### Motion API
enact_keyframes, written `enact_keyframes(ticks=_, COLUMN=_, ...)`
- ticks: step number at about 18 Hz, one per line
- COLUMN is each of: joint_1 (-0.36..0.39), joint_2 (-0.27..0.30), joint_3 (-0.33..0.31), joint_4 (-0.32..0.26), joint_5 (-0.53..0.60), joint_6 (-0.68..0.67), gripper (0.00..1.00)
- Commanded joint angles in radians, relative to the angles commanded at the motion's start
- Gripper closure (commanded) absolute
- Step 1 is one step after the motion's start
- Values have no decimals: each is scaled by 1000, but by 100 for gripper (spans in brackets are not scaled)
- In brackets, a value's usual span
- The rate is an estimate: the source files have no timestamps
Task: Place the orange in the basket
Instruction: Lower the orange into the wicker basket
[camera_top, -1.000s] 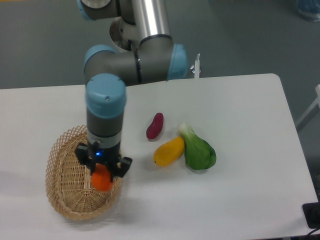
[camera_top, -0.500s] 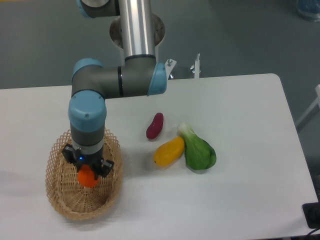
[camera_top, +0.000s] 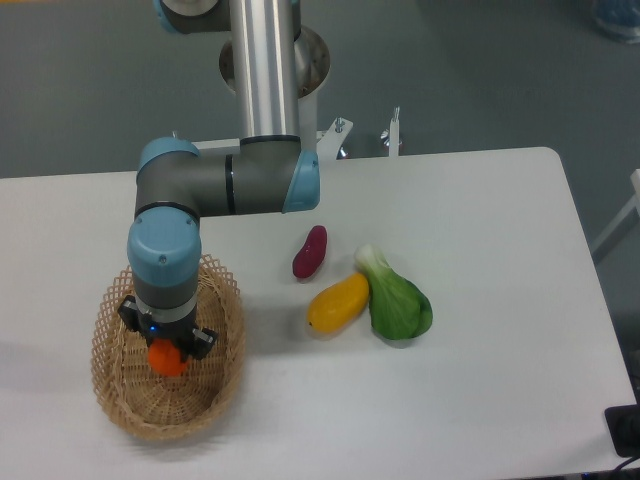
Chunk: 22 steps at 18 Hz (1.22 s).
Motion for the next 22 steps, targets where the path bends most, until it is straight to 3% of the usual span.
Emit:
enact_keyframes(ticks=9, joint_1=-6, joint_2=-14, joint_3=5, joint_4=0, joint_5=0, joint_6=-2, gripper=46)
enact_keyframes(ticks=11, joint_1=-6, joint_2=-14, joint_3=8, joint_4=0, joint_5=0, joint_6=0, gripper=35)
enact_keyframes(ticks=12, joint_1=-6, joint_2=-14, joint_3=12, joint_4=5, joint_5=2, joint_6=5, gripper=12)
enact_keyframes(ticks=13, joint_1=-6, joint_2=-14, joint_3=14, joint_4=6, joint_5=3, joint_6=5, gripper=3)
enact_keyframes(ticks=22, joint_1=-3, joint_2=38, joint_3=37, joint_4=21, joint_5=5, joint_6=9, gripper=0)
